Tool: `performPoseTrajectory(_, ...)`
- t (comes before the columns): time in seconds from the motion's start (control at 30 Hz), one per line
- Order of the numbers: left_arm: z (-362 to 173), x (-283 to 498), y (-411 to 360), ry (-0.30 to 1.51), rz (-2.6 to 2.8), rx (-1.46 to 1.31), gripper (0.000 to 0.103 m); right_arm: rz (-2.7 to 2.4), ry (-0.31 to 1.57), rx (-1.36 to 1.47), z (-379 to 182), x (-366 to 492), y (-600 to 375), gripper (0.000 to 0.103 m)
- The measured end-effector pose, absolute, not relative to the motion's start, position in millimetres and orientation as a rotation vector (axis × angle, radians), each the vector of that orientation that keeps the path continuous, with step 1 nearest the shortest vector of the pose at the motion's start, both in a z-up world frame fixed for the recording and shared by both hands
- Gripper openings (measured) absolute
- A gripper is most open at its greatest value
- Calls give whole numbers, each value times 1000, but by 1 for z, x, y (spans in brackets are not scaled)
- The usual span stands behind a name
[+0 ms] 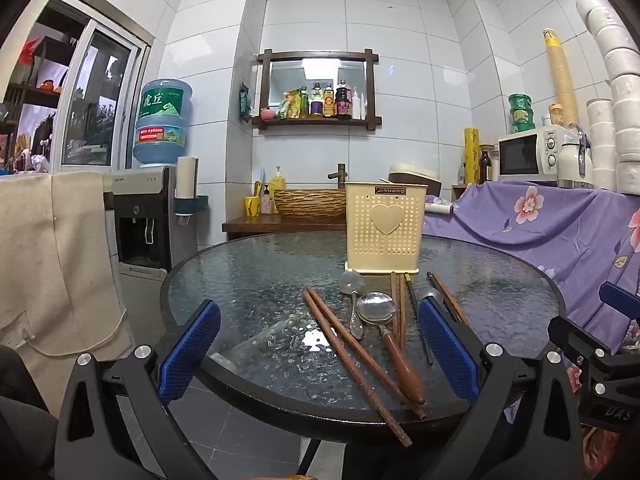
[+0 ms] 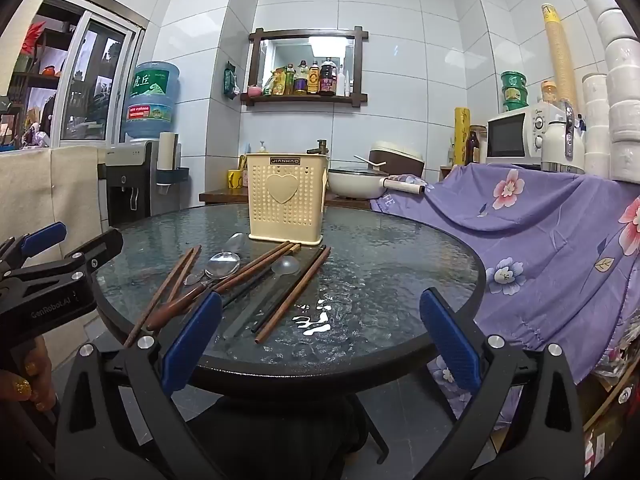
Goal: Organize utensils
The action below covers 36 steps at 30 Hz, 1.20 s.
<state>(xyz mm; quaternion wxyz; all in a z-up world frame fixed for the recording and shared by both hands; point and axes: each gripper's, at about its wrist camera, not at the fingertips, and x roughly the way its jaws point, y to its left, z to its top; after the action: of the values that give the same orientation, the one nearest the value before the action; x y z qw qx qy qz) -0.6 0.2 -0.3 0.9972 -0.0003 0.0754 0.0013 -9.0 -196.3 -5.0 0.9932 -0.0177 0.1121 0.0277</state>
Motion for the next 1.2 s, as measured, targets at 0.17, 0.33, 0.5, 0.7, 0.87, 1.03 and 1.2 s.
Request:
performPoseTrajectory(0.17, 0, -1, 1, 151, 3, -1, 97, 55, 220, -33, -6, -6, -198, 97)
performPoseTrajectory(0.33, -1, 1, 2, 150, 3, -1, 97, 53, 206, -42, -3, -11, -196, 97)
performPoseTrajectory(0.5, 0, 1, 2, 152, 3, -1, 97, 55, 211, -38, -5, -9, -195, 97)
performPoseTrajectory(0.7, 0, 1, 2, 151, 2, -2, 97, 56, 210, -39, -5, -8, -195, 97)
performPoseTrajectory(0.87, 0, -1, 0, 148, 4, 0, 97, 55, 210, -38, -3, -11, -197, 97)
performPoseTrajectory(1.03, 0, 0, 0, 150, 4, -1, 97, 54, 207, -39, -3, -11, -197, 97)
performPoseTrajectory(1.2, 3, 0, 1, 150, 4, -1, 97, 55, 210, -40, -3, -11, -195, 97)
